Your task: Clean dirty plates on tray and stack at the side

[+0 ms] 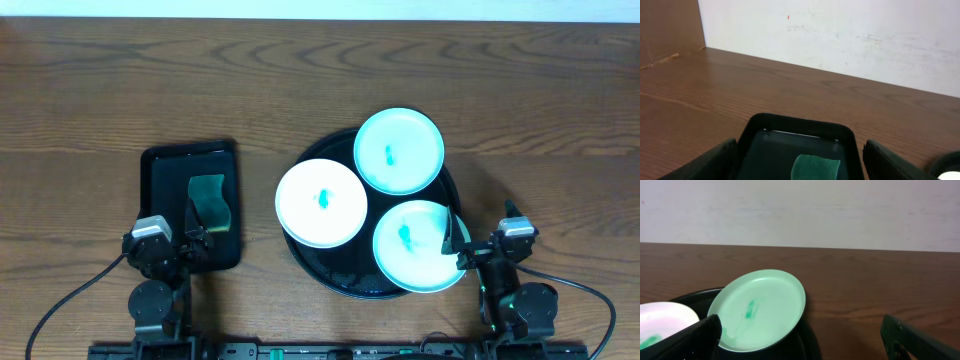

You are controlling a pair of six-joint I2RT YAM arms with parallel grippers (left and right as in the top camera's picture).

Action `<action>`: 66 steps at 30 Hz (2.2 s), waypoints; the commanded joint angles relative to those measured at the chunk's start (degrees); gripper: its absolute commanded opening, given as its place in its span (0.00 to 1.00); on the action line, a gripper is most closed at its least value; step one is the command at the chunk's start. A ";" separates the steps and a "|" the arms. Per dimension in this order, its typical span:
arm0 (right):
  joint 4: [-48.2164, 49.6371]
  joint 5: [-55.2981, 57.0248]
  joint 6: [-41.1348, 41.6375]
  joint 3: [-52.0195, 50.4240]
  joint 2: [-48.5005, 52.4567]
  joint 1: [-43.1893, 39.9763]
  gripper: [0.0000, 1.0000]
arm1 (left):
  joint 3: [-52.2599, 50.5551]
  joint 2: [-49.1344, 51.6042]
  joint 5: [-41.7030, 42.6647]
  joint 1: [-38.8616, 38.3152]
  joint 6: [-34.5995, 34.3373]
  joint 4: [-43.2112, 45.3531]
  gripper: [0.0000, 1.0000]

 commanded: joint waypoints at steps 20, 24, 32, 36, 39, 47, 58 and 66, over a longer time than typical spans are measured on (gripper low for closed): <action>-0.28 0.57 -0.63 -0.07 -0.31 -0.04 0.99 | -0.61 -0.39 -2.64 -0.24 -0.50 -2.58 0.80; -0.28 0.57 -0.66 -0.07 -0.31 -0.04 0.99 | -0.61 -0.39 -2.67 -0.24 -0.50 -2.58 0.80; -0.28 0.57 -0.63 -0.07 -0.31 -0.04 0.99 | -0.61 -0.39 -2.64 -0.24 -0.50 -2.56 0.80; -0.31 0.57 -0.66 -0.07 -0.31 -0.04 0.99 | -0.61 -0.39 -2.64 -0.24 -0.50 -2.56 0.80; -0.28 0.57 -0.63 -0.07 -0.31 -0.04 0.99 | -0.61 -0.39 -2.67 -0.24 -0.50 -2.56 0.80; -0.28 0.57 -0.63 -0.07 -0.31 -0.04 0.99 | -0.61 -0.13 1.07 -0.24 -0.55 -2.91 0.80; -0.28 0.57 -0.63 -0.07 -0.31 -0.04 0.99 | 5.44 11.98 13.75 -0.24 -7.21 -3.34 0.80; -0.28 0.57 -0.66 -0.07 -0.31 -0.04 0.99 | 29.18 35.74 14.80 -0.24 -7.19 -20.17 0.80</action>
